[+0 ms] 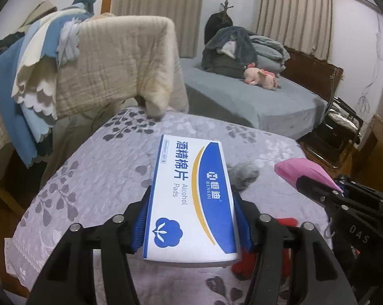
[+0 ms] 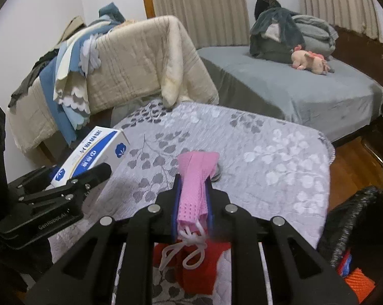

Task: Collect trash
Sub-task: 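Grasp the pink mask with the right gripper while the left holds the box, then carry the box with the left gripper and mask with the right over the black bin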

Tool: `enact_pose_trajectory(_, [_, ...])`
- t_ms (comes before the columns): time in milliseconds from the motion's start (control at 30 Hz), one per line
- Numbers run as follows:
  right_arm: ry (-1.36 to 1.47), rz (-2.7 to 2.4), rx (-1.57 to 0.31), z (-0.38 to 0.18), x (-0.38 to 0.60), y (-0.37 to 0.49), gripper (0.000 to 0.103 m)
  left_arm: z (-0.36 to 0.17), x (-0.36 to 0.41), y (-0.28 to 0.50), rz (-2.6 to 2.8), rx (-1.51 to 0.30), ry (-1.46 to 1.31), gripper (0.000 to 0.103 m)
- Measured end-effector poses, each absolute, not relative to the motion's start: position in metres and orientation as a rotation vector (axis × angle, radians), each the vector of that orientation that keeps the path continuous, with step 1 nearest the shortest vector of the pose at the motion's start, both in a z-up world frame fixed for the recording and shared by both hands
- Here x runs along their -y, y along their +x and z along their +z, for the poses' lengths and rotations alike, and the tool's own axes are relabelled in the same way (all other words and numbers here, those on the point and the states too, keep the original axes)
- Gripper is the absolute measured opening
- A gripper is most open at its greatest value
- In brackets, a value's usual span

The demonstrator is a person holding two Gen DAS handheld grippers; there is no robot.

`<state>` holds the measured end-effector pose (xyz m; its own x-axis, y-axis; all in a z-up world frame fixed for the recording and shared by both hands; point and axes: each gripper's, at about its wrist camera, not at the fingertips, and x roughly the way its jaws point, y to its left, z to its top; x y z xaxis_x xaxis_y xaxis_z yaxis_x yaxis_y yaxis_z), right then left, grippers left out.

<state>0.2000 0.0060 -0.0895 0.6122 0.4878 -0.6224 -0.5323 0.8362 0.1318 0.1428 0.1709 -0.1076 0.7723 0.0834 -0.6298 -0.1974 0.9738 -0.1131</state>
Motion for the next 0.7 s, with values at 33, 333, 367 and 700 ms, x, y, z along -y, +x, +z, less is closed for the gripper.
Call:
enact_pose_trajectory(33, [-0.068,0.585,-0.692,-0.088,-0.003,0.198,0.016,-0.106,-0.167,0.142,0.147,-0.67,-0.177,0.057])
enact_pose_trajectory(333, [-0.037,0.53,-0.643,-0.067,0.04,0.179,0.016,-0.087,-0.13,0.137,0.083,-0.648,-0.16,0.057])
enact_pose_trajectory(367, [-0.031,0.523,-0.637,-0.065,0.045,0.176,0.016,-0.085,-0.124,0.136,0.076,-0.646,-0.155,0.057])
enact_pose_trajectory(700, [0.008,0.443,-0.588,-0.048,0.105,0.153,0.016,-0.071,-0.071,0.13,-0.027,-0.627,-0.119,0.057])
